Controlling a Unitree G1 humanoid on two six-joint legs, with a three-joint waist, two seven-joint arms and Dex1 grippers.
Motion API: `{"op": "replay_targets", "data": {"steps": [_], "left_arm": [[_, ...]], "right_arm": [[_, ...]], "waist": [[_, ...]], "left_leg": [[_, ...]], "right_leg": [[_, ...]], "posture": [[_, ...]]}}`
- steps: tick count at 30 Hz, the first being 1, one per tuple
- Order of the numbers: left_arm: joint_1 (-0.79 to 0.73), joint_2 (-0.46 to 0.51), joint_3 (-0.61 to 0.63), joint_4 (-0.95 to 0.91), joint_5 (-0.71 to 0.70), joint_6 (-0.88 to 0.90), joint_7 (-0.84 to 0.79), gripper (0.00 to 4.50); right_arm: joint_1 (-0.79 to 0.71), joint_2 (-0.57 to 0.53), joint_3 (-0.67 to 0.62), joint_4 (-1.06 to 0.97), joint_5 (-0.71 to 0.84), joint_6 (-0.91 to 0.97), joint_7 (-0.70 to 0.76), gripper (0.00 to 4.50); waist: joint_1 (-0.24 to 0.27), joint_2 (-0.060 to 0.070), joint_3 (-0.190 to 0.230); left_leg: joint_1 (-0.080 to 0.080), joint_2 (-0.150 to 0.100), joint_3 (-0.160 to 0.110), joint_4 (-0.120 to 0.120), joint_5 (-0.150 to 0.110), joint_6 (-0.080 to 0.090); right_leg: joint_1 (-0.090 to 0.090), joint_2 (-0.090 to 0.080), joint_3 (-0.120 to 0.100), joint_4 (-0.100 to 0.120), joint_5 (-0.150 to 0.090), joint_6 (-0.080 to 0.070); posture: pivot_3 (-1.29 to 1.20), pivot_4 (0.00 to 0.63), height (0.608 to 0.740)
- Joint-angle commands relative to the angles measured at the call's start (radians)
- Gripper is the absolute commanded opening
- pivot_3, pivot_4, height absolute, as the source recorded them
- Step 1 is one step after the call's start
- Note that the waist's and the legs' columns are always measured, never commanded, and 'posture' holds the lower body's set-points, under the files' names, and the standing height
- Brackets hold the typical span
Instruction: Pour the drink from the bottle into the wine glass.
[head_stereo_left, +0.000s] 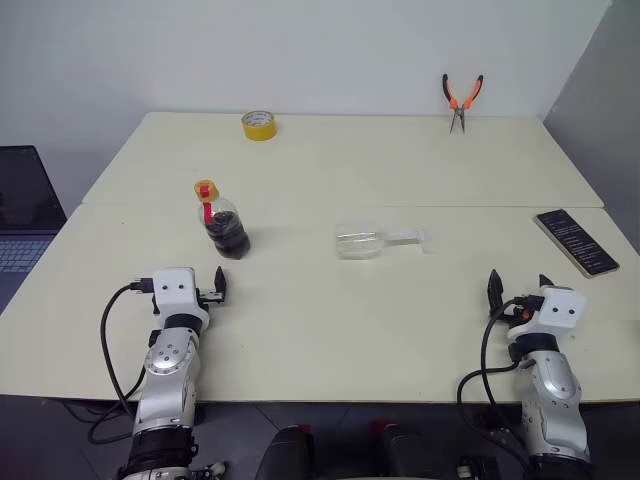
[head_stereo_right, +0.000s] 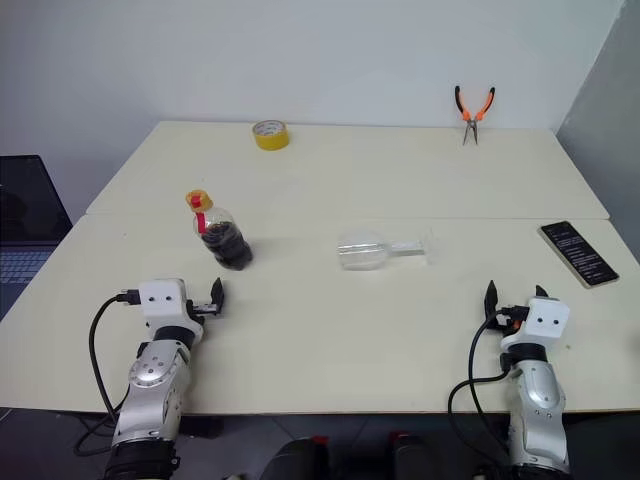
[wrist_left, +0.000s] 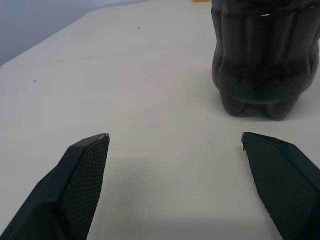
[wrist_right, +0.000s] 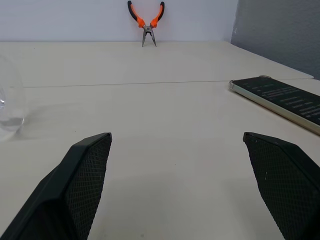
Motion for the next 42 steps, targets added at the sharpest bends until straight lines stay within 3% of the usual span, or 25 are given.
{"op": "replay_targets", "data": {"steps": [1,9,16,21,27,42], "left_arm": [[0.0,0.004,-0.005,-0.002,0.003,-0.037,-0.02,4.47],[0.033,0.009,0.019,-0.027,-0.019,-0.031,-0.044,4.47],[0.043,0.008,0.024,-0.049,-0.051,-0.054,-0.088,4.47],[0.026,0.014,-0.006,-0.05,-0.044,-0.073,-0.132,4.47],[0.009,0.021,-0.015,-0.033,-0.049,-0.094,-0.174,4.47],[-0.158,0.053,0.006,0.108,-0.068,-0.07,-0.206,4.47]], "right_arm": [[0.004,-0.005,-0.006,-0.049,-0.001,-0.016,-0.005,4.5],[0.025,-0.006,0.025,-0.072,0.008,-0.021,0.039,4.5],[0.086,-0.042,0.093,-0.192,0.057,0.024,0.165,4.5],[0.175,-0.15,0.201,-0.412,0.132,0.133,0.338,4.5],[0.233,-0.244,0.237,-0.556,0.2,0.243,0.425,4.5],[0.118,-0.267,0.265,-0.603,0.185,0.323,0.423,4.5]], "waist": [[0.0,0.0,0.0],[0.0,0.0,0.0],[-0.001,0.0,0.0],[0.0,-0.001,0.0],[0.002,-0.002,0.001],[0.005,-0.004,0.002]], "left_leg": [[0.0,0.0,0.0,0.0,0.0,0.0],[0.0,0.0,0.001,0.0,0.0,0.0],[0.0,0.0,0.001,0.0,0.0,0.0],[0.0,0.0,0.001,0.0,0.0,0.0],[0.0,0.0,0.0,0.0,0.0,0.0],[-0.001,0.0,0.0,0.001,0.0,0.0]], "right_leg": [[0.0,0.0,0.0,0.0,0.0,0.0],[0.0,0.0,0.001,0.0,0.0,0.0],[-0.001,0.0,0.001,0.0,0.0,0.0],[0.0,0.0,0.001,0.0,0.0,0.0],[0.0,0.0,0.0,-0.001,0.0,0.001],[0.0,0.0,0.0,-0.001,0.0,0.002]], "posture": [[0.0,0.15,0.74],[0.0,0.15,0.74],[0.0,0.15,0.74],[0.0,0.15,0.74],[0.0,0.15,0.74],[0.0,0.15,0.74]]}}
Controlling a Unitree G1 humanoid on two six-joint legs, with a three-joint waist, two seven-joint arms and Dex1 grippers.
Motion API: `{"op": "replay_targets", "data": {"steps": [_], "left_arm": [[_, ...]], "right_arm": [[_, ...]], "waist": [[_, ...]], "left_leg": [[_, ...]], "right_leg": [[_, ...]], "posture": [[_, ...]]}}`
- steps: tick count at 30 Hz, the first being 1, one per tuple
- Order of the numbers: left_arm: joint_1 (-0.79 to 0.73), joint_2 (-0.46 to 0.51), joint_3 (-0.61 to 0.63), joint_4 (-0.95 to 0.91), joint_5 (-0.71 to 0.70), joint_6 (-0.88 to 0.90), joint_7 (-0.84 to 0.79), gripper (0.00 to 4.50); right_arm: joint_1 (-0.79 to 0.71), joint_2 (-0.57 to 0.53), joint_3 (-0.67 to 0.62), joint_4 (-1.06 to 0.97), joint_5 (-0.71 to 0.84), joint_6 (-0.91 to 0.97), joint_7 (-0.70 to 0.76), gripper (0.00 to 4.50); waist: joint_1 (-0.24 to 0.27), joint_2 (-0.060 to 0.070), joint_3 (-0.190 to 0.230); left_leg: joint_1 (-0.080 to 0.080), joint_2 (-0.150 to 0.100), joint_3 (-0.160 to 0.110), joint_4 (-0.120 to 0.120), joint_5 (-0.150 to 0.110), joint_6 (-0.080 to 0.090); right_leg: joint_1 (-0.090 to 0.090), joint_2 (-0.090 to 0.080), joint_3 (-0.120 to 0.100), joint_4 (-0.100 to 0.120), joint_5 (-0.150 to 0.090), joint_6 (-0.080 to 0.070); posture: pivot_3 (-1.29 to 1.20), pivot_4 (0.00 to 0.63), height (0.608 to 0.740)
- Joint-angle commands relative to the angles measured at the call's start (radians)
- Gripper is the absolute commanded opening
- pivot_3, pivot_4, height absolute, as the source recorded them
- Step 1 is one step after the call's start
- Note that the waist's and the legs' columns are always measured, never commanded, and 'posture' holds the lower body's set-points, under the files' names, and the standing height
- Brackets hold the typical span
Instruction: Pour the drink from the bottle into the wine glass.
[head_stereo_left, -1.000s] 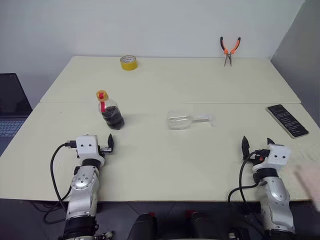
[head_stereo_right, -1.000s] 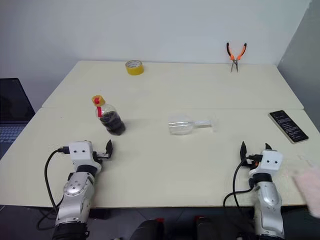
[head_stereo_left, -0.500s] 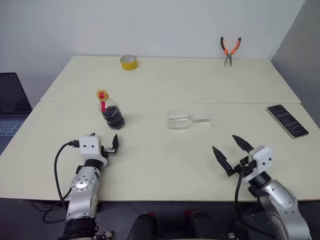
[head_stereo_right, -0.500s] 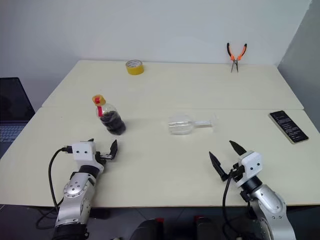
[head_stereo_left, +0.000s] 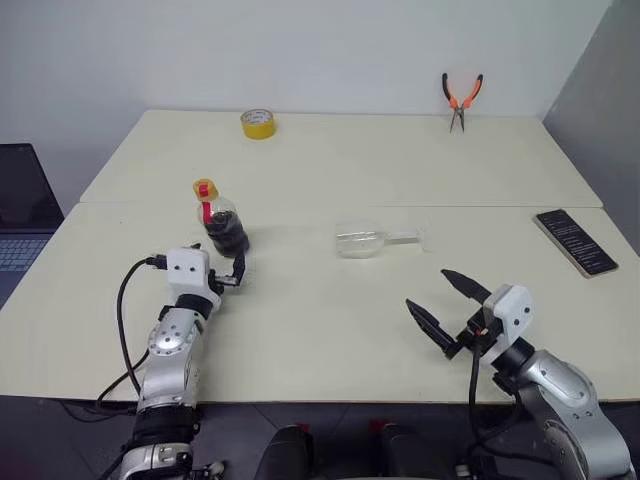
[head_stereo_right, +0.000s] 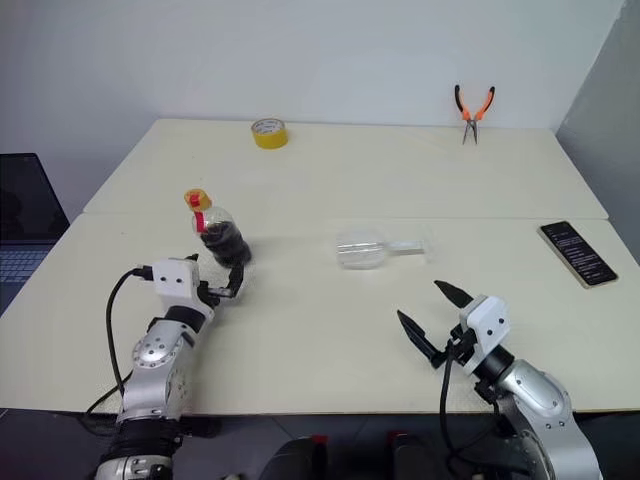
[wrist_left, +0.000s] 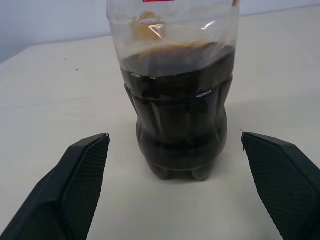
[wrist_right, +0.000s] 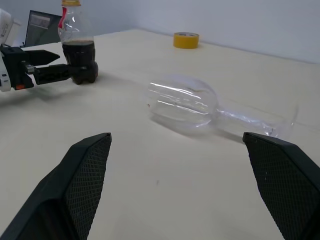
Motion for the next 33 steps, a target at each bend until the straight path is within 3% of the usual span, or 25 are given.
{"op": "replay_targets", "data": {"steps": [1,33], "left_arm": [[-0.049,0.025,0.022,0.035,-0.022,-0.005,-0.011,4.47],[-0.252,0.028,0.012,0.243,-0.036,-0.029,-0.077,4.47]], "right_arm": [[-0.039,-0.006,-0.003,-0.054,0.01,0.006,0.006,4.5],[-0.186,0.021,0.08,-0.07,-0.001,0.08,0.0,4.5]], "waist": [[0.0,0.0,0.0],[0.003,-0.002,0.001]], "left_leg": [[0.0,0.0,0.0,0.0,0.0,0.0],[-0.001,0.0,-0.001,0.001,0.0,0.0]], "right_leg": [[0.0,0.0,0.0,0.0,0.0,0.0],[-0.001,0.0,-0.001,0.0,0.0,0.0]], "posture": [[0.0,0.15,0.74],[0.0,0.15,0.74]]}}
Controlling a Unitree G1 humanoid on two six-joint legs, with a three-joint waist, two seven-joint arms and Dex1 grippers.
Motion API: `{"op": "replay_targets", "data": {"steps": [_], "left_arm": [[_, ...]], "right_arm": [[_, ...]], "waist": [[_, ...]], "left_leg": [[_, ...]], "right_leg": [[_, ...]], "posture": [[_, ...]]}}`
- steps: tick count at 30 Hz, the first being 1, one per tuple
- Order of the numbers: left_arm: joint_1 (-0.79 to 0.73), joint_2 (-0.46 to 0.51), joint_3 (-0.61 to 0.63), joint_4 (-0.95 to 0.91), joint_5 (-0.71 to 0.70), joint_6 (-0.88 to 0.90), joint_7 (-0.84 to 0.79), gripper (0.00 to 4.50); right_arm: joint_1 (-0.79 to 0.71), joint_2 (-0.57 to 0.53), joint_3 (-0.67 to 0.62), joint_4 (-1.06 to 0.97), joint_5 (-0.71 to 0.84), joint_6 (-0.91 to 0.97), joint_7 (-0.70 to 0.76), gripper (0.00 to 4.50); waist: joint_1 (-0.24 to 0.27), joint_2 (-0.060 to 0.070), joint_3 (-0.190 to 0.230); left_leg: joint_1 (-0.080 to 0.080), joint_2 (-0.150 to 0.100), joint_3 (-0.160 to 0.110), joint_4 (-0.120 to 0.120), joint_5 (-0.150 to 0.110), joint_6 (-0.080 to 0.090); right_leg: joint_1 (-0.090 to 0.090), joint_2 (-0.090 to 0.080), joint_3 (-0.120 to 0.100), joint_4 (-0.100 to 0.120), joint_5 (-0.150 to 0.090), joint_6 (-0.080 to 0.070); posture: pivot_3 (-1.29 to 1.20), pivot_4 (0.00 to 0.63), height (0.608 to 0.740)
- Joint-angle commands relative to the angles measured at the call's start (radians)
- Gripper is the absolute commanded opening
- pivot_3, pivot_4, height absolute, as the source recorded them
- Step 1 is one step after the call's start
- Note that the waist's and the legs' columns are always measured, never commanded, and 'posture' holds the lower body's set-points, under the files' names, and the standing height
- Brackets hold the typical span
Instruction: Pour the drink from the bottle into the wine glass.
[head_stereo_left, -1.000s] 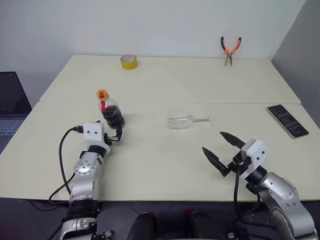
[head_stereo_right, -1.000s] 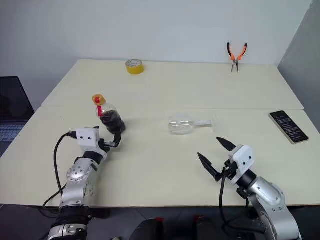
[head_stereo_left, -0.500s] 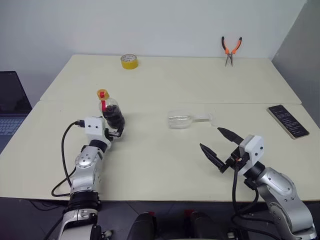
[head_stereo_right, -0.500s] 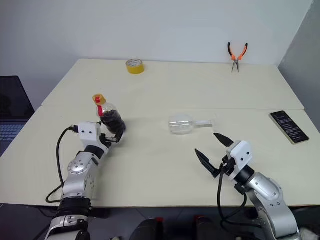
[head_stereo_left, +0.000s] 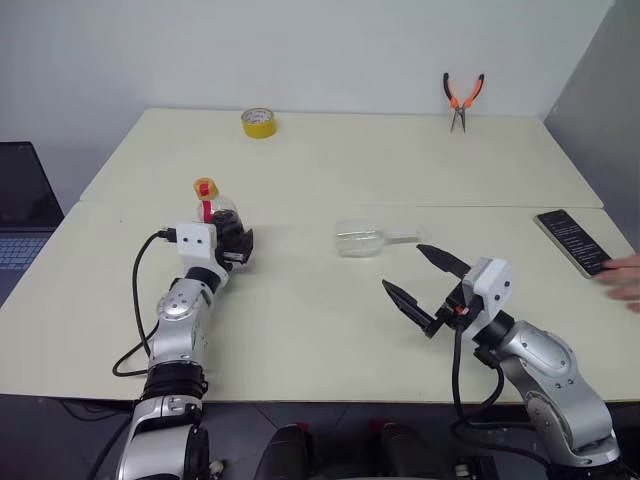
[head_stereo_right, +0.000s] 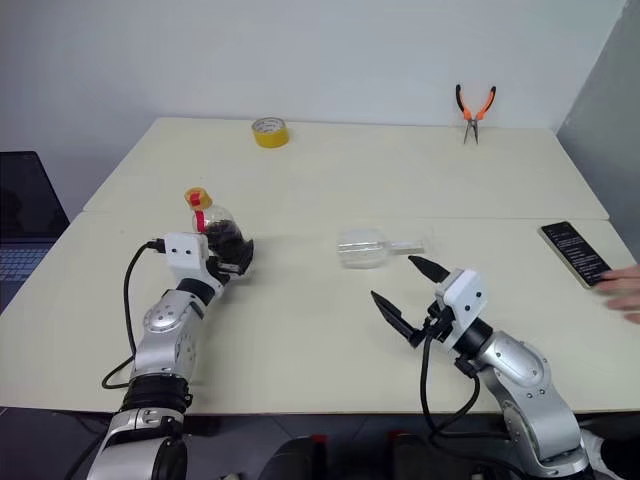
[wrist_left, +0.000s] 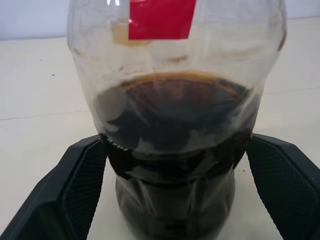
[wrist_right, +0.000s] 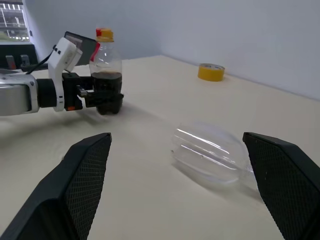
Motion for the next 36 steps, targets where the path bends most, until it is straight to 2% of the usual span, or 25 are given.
{"op": "replay_targets", "data": {"steps": [1,4,8,12,14,16,18,22,26,30,36], "left_arm": [[-0.034,0.01,0.01,0.01,-0.016,-0.031,-0.009,4.47],[-0.046,0.008,0.012,0.022,-0.015,-0.035,-0.009,4.47],[-0.054,0.002,0.018,0.023,-0.033,-0.029,-0.022,3.67],[-0.046,0.001,0.015,-0.012,-0.051,-0.011,-0.034,2.53],[-0.036,0.003,0.013,-0.04,-0.054,0.002,-0.031,2.17],[-0.027,0.004,0.013,-0.069,-0.057,0.02,-0.027,2.0],[-0.012,0.003,0.011,-0.115,-0.055,0.046,-0.016,1.91],[0.104,-0.033,-0.057,-0.426,-0.011,0.166,0.05,1.88],[0.191,-0.058,-0.149,-0.602,0.073,0.212,0.094,1.87],[0.235,-0.071,-0.212,-0.667,0.115,0.217,0.097,1.87],[0.243,-0.079,-0.247,-0.654,0.147,0.19,0.1,1.83]], "right_arm": [[-0.023,0.005,0.005,-0.031,-0.002,-0.004,0.0,4.5],[-0.029,0.007,0.009,-0.028,-0.004,-0.004,0.001,4.5],[-0.035,0.011,0.012,-0.024,-0.009,-0.005,0.0,4.5],[-0.039,0.016,0.013,-0.024,-0.011,-0.006,0.0,4.5],[-0.041,0.016,0.011,-0.029,-0.008,-0.002,0.0,4.5],[-0.047,0.016,0.012,-0.034,-0.005,0.004,0.0,4.5],[-0.054,0.012,0.012,-0.041,0.002,0.017,0.003,4.5],[-0.123,-0.005,0.004,-0.107,0.077,0.155,-0.01,4.5],[-0.21,-0.001,0.008,-0.123,0.086,0.305,-0.083,4.5],[-0.296,0.034,-0.011,-0.114,0.131,0.41,-0.139,4.5],[-0.39,0.098,0.023,-0.087,0.118,0.464,-0.197,4.5]], "waist": [[0.0,0.0,0.0],[0.0,0.0,0.0],[0.0,0.0,0.0],[0.0,-0.001,0.0],[0.0,-0.001,0.0],[0.0,-0.001,0.0],[0.0,-0.001,0.001],[-0.004,-0.001,0.001],[0.0,-0.001,0.001],[0.002,-0.001,0.001],[0.001,-0.001,0.001]], "left_leg": [[0.0,0.0,0.0,0.0,0.0,0.0],[-0.001,0.0,0.0,0.0,0.0,0.0],[-0.001,0.0,0.0,0.0,0.0,0.0],[-0.001,0.0,0.0,0.0,0.0,0.0],[-0.001,0.0,0.0,0.0,0.0,0.0],[-0.001,0.0,0.0,0.0,0.0,0.0],[-0.001,0.0,0.0,0.0,0.0,0.0],[-0.002,0.0,0.001,0.0,0.0,0.0],[-0.002,0.0,0.0,0.001,0.0,0.0],[-0.002,0.0,0.0,0.0,0.0,0.0],[-0.002,0.0,0.0,0.0,0.0,0.0]], "right_leg": [[0.0,0.0,0.0,0.0,0.0,0.0],[-0.001,0.0,0.0,0.0,0.0,0.0],[-0.001,0.0,0.0,0.0,0.0,0.0],[-0.001,0.0,0.0,0.0,0.0,0.0],[-0.001,0.0,0.0,0.0,0.0,0.0],[-0.001,0.0,0.0,0.0,0.0,0.0],[-0.001,0.0,0.0,0.0,0.0,0.0],[-0.003,-0.001,0.001,0.0,0.0,0.0],[-0.002,-0.001,0.001,0.0,0.0,0.0],[-0.002,-0.001,0.001,0.001,0.0,0.0],[-0.003,-0.001,0.001,0.001,0.0,0.0]], "posture": [[0.0,0.15,0.74],[0.0,0.15,0.74],[0.0,0.15,0.74],[0.0,0.15,0.74],[0.0,0.15,0.74],[0.0,0.15,0.74],[0.0,0.15,0.74],[0.0,0.15,0.74],[0.0,0.15,0.74],[0.0,0.15,0.74],[0.0,0.15,0.74]]}}
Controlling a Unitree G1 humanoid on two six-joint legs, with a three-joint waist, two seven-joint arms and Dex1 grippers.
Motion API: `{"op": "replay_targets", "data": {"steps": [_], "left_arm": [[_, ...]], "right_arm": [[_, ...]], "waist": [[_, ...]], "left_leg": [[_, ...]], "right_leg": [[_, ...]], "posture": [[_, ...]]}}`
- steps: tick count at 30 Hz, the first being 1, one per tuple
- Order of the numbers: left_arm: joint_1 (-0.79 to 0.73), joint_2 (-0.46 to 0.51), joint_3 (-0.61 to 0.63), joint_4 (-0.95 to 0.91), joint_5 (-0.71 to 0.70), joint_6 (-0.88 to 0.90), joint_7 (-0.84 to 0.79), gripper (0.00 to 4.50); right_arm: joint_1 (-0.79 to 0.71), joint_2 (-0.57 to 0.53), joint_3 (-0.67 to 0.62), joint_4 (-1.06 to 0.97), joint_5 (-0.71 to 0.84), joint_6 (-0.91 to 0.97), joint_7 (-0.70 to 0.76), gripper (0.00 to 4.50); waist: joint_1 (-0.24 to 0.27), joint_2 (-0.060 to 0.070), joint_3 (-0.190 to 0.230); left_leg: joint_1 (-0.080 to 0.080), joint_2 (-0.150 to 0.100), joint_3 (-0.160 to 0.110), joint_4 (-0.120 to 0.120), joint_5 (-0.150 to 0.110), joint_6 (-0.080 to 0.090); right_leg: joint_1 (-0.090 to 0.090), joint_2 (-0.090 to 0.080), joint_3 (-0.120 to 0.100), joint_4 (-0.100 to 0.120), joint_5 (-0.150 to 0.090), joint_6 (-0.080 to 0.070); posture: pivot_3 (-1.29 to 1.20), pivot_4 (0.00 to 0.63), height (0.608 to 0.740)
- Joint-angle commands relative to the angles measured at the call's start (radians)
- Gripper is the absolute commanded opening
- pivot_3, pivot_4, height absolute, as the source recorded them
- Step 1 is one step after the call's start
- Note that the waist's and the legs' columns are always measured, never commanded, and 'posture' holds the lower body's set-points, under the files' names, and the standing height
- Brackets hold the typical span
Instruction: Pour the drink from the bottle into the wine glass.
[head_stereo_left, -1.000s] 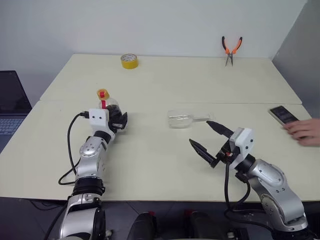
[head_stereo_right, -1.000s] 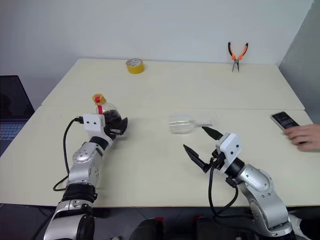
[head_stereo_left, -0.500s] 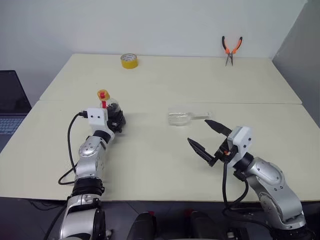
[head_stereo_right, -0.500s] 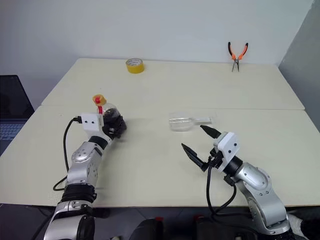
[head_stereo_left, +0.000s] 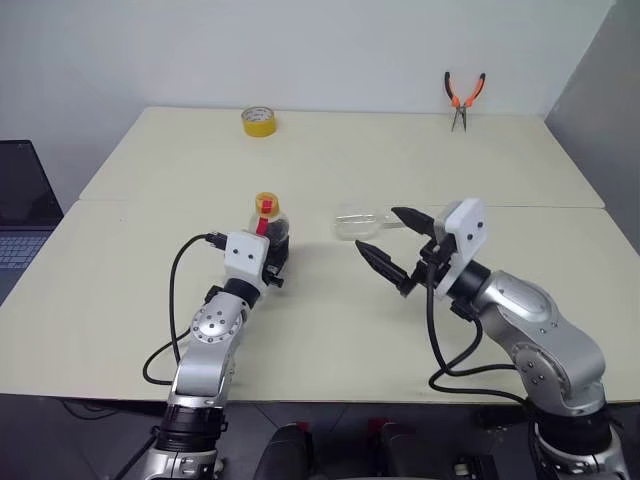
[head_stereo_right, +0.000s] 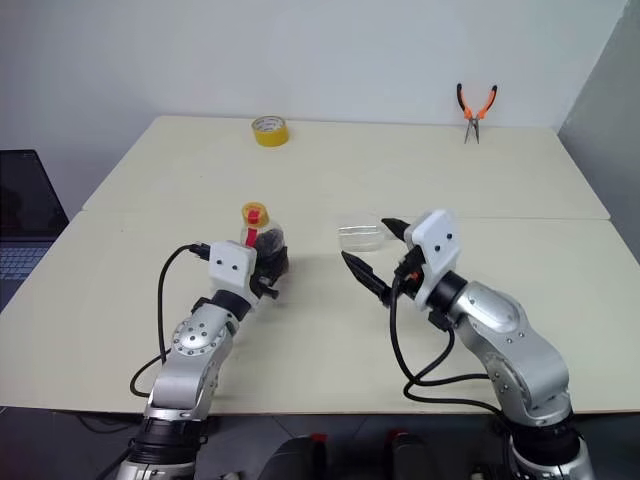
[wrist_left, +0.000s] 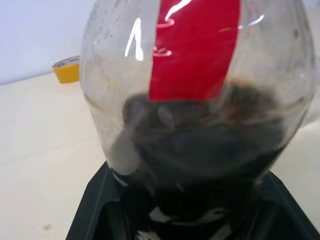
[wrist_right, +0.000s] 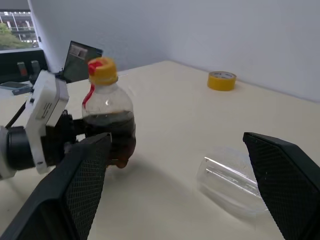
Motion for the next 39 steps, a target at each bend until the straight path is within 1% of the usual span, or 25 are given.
{"op": "replay_targets", "data": {"steps": [1,7,11,21,26,28,34,39], "left_arm": [[-0.013,0.001,-0.002,-0.042,0.014,-0.04,0.003,1.83],[-0.023,0.0,0.005,-0.015,0.016,-0.059,0.007,1.83],[-0.019,-0.003,-0.014,-0.011,0.033,-0.088,0.004,1.82],[0.014,0.019,-0.041,-0.034,0.114,-0.116,0.012,1.82],[0.019,0.041,-0.069,-0.034,0.165,-0.14,0.005,1.82],[0.019,0.042,-0.071,-0.031,0.174,-0.14,0.009,1.82],[0.006,0.029,-0.099,-0.021,0.202,-0.148,0.009,1.82],[0.003,0.026,-0.104,-0.009,0.202,-0.16,0.01,1.81]], "right_arm": [[-0.031,0.034,0.012,-0.021,0.011,0.014,-0.027,4.5],[-0.038,0.085,0.04,-0.019,-0.007,0.016,-0.056,4.5],[-0.077,0.131,0.061,0.009,-0.024,0.035,-0.093,4.5],[-0.153,0.165,0.082,0.03,-0.009,0.14,-0.125,4.5],[-0.198,0.197,0.092,0.062,-0.004,0.192,-0.136,4.5],[-0.21,0.207,0.094,0.077,-0.007,0.202,-0.142,4.5],[-0.252,0.29,0.109,0.137,0.009,0.245,-0.146,4.5],[-0.275,0.317,0.108,0.18,-0.006,0.241,-0.144,4.5]], "waist": [[0.0,0.0,0.0],[0.0,0.0,0.0],[-0.002,0.0,0.0],[-0.002,0.0,0.0],[-0.005,0.0,0.0],[-0.008,0.0,0.0],[-0.01,0.001,0.0],[-0.011,0.001,0.0]], "left_leg": [[0.0,0.0,0.0,0.0,0.0,0.0],[-0.001,0.0,0.0,0.0,0.0,0.0],[0.0,0.0,0.0,0.0,0.0,0.0],[-0.001,0.0,0.0,0.0,0.0,0.0],[-0.001,0.0,0.0,0.0,0.0,0.0],[-0.001,0.0,0.0,0.0,0.0,0.0],[-0.001,0.0,0.0,-0.001,0.0,0.0],[-0.001,0.0,0.0,-0.001,0.0,0.0]], "right_leg": [[0.0,0.0,0.0,0.0,0.0,0.0],[0.0,0.0,0.0,0.0,0.0,0.0],[-0.001,0.0,0.0,0.0,0.0,0.0],[-0.001,0.0,0.0,0.0,0.0,0.0],[-0.001,0.0,0.0,0.0,0.0,0.0],[-0.001,0.0,0.0,0.0,0.0,0.0],[-0.002,0.0,0.0,0.0,0.0,0.0],[-0.002,0.0,0.0,0.0,0.0,0.0]], "posture": [[0.0,0.15,0.74],[0.0,0.15,0.74],[0.0,0.15,0.74],[0.0,0.15,0.74],[0.0,0.15,0.74],[0.0,0.15,0.74],[0.0,0.15,0.74],[0.0,0.15,0.74]]}}
